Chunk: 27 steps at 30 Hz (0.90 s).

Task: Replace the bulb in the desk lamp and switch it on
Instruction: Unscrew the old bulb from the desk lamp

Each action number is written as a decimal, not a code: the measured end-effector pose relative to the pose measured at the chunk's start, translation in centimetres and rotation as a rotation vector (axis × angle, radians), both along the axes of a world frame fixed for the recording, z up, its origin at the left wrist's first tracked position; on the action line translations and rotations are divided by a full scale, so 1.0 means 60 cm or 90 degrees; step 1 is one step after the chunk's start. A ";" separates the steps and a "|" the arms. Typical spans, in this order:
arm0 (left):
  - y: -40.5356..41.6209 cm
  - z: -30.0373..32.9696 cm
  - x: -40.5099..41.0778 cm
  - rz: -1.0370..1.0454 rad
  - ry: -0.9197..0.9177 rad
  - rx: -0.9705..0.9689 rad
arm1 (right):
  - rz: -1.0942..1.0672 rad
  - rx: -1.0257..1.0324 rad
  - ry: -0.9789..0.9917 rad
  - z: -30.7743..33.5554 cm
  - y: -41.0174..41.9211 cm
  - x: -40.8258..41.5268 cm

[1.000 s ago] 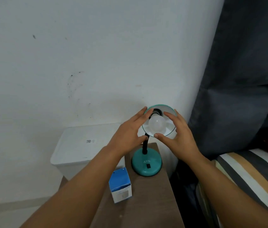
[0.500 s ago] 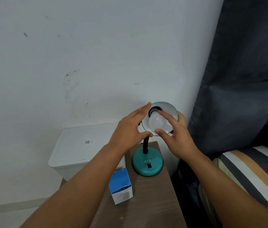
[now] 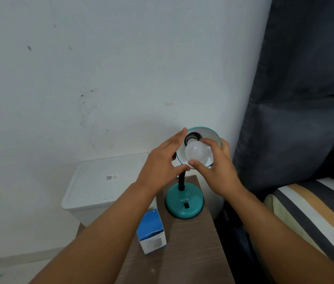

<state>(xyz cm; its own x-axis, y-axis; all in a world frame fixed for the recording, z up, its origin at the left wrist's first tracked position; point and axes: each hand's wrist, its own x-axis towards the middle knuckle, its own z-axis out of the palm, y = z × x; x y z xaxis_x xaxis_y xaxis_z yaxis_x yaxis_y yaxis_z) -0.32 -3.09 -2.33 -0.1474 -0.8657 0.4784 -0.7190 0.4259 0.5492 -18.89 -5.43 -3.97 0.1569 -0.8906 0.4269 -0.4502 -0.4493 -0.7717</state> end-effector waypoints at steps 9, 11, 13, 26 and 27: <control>0.002 0.000 0.000 -0.009 0.017 0.014 | 0.022 0.031 -0.002 0.008 0.006 -0.002; 0.002 0.000 -0.001 -0.009 0.014 0.014 | -0.014 0.027 0.000 0.008 0.005 0.001; 0.002 0.000 0.000 -0.010 0.016 0.016 | -0.032 0.020 -0.002 0.008 0.005 0.004; 0.007 -0.002 -0.004 -0.010 0.031 0.022 | -0.036 0.021 -0.016 0.006 0.013 0.007; 0.007 -0.001 -0.003 -0.008 0.031 0.023 | -0.038 0.023 -0.014 0.007 0.013 0.006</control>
<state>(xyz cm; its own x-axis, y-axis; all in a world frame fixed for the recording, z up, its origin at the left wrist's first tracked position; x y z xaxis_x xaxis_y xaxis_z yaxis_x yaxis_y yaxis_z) -0.53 -2.66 -2.41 -0.1363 -0.8809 0.4533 -0.6853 0.4142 0.5989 -18.52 -4.62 -3.58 0.0936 -0.9127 0.3978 -0.4579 -0.3943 -0.7968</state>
